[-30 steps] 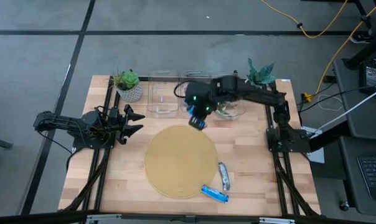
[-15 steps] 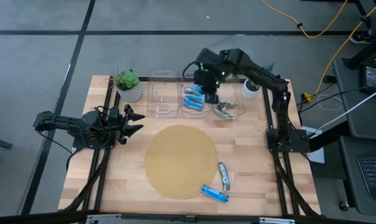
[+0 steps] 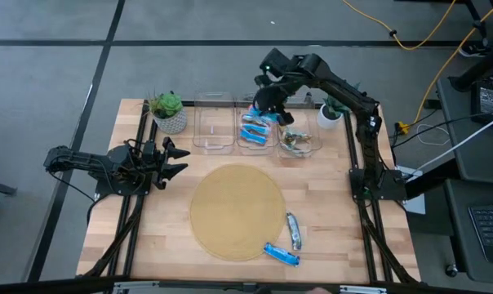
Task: Pick and place Granola Bars by type
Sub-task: Put the red granola bar into the right transparent bin, then put the top blue granola bar into the left transparent bin
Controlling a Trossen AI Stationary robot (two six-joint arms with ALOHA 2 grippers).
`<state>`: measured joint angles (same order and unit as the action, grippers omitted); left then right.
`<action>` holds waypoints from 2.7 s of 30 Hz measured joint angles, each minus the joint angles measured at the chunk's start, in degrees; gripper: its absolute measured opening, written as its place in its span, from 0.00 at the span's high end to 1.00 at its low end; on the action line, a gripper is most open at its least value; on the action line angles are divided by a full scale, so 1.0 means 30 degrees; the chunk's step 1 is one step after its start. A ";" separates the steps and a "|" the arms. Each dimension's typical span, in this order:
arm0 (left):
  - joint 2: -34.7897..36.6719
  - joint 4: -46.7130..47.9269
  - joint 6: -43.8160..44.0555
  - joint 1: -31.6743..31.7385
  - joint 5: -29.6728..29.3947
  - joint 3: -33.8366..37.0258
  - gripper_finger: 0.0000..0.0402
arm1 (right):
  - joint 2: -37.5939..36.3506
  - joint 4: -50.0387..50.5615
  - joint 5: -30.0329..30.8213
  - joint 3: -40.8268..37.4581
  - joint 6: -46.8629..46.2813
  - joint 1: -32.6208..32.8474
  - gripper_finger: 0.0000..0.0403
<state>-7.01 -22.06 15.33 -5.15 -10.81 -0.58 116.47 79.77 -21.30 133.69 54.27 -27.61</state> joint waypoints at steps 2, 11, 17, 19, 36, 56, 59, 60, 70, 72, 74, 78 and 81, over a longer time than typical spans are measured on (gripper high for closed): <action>0.0000 0.0000 -0.0006 -0.0005 0.0000 0.0000 0.44 | 0.0285 -0.0005 -0.0083 -0.0325 0.1023 -0.0047 0.90; 0.0000 0.0002 -0.0006 0.0001 0.0015 0.0000 0.44 | 0.1386 -0.0734 0.0152 -0.2936 0.4109 -0.0077 0.90; 0.0000 0.0000 -0.0006 -0.0006 0.0007 0.0000 0.44 | 0.1430 -0.3545 0.0077 -0.5182 0.5010 -0.0084 0.90; 0.0000 0.0007 -0.0006 0.0001 0.0005 0.0000 0.44 | 0.1396 -0.4411 0.0024 -0.5861 0.5014 -0.0084 0.90; 0.0000 0.0007 0.0001 -0.0006 0.0000 0.0000 0.44 | 0.1421 -0.9545 -0.0780 -1.0031 0.0531 -0.0014 0.90; 0.0000 0.0006 -0.0003 -0.0002 0.0058 0.0000 0.44 | 0.2868 -0.9657 0.0932 -1.0011 -0.1615 0.0914 0.90; 0.0000 0.0007 -0.0006 0.0001 0.0058 0.0000 0.44 | 0.2868 -0.9672 0.0923 -1.0011 -0.1967 0.0914 0.90; 0.0000 0.0000 -0.0005 -0.0006 0.0058 0.0000 0.44 | 0.2868 -0.9668 0.0918 -1.0011 -0.2023 0.0914 0.90; 0.0000 0.0001 -0.0003 -0.0003 0.0058 0.0000 0.44 | 0.2868 -0.9749 0.0986 -1.0011 -0.3065 0.0914 0.77; 0.0000 0.0007 -0.0006 0.0000 0.0058 0.0000 0.44 | 0.2868 -0.9703 0.1338 -0.9957 -0.3399 0.0914 0.70; 0.0000 0.0002 -0.0001 0.0001 0.0058 0.0000 0.44 | 0.2867 -0.9684 0.1997 -0.9829 -0.3945 0.0914 0.63; 0.0000 0.0000 -0.0006 -0.0003 0.0058 0.0000 0.44 | 0.2763 -0.9703 0.4385 -0.9815 -0.4471 0.1041 0.52; 0.0000 0.0000 -0.0006 -0.0006 0.0058 0.0000 0.44 | 0.2375 -0.9736 0.5952 -0.9815 -0.5001 0.1203 0.47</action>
<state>-7.01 -22.06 15.31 -5.17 -10.63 -0.58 123.60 50.56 -3.44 104.25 39.26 -24.00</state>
